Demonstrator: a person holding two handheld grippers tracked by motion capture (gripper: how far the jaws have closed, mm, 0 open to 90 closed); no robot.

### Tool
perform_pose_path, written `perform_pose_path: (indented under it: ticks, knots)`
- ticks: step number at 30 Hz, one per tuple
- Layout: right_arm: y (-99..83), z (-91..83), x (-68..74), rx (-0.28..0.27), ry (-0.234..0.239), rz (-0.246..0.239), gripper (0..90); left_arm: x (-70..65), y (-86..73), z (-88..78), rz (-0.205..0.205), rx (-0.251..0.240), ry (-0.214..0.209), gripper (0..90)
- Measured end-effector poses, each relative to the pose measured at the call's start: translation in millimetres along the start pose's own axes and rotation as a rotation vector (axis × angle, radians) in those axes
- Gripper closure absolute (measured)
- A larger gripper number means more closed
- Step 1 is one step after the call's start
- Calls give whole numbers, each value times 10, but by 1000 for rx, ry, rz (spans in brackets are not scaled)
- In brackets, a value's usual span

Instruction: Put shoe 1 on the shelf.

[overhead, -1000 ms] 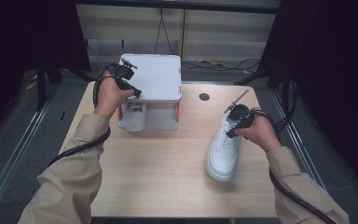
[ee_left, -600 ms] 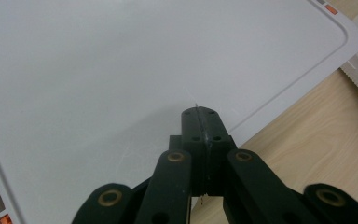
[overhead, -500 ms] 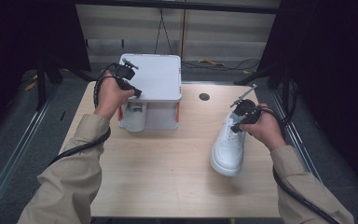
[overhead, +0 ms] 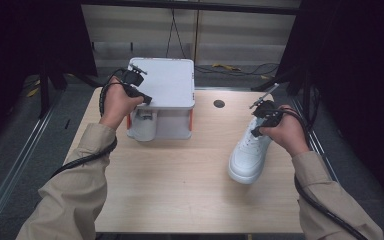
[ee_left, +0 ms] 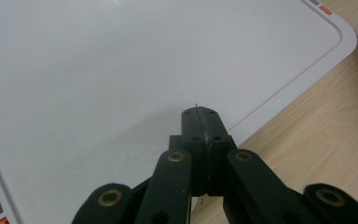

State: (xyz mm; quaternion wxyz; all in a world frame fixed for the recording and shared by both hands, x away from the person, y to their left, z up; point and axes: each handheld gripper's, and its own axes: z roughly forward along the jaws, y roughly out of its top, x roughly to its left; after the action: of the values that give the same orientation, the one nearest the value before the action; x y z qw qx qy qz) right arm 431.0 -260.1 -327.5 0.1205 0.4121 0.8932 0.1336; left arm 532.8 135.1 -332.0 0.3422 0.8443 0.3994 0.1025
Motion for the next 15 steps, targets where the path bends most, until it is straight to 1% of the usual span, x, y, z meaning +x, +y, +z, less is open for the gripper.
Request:
perform_pose_path:
  ticks: [1, 2, 3, 5, 6, 7, 8, 9, 10, 11, 12, 13, 14, 15]
  knots:
    - [0, 0, 0, 0, 0, 0, 896, 0, 0, 0, 0, 0, 0, 900]
    - [39, 39, 22, 1, 4, 3, 896, 9, -10, -4, 7, -3, -2, 900]
    - [119, 133, 55, -7, 9, 17, 895, 16, -28, -4, 1, -17, -7, 900]
    - [151, 168, 70, -9, 15, 24, 895, 24, -35, -6, -2, -21, -10, 900]
    - [190, 214, 85, -22, 27, 41, 894, 25, -35, -7, 0, -21, -9, 900]
    - [277, 319, 116, -50, 59, 66, 890, 24, -34, -7, 1, -20, -10, 900]
    - [277, 319, 116, -50, 59, 66, 890, 20, -32, -5, 0, -20, -9, 900]
    - [343, 392, 137, -94, 98, 93, 878, 16, -31, -7, 5, -17, -7, 900]
    - [343, 392, 137, -94, 98, 93, 878, 16, -31, -7, 5, -17, -7, 900]
    - [372, 410, 151, -112, 96, 92, 867, 16, -33, -4, 3, -20, -8, 900]
    - [396, 418, 166, -117, 92, 79, 859, 16, -33, -6, 10, -19, -6, 900]
    - [417, 388, 160, -131, 104, 79, 821, 13, -34, -6, 12, -19, -3, 900]
    - [417, 388, 160, -131, 104, 79, 821, 13, -34, -6, 12, -19, -3, 900]
    - [419, 367, 154, -122, 110, 65, 804, 9, -35, -4, 13, -20, -1, 900]
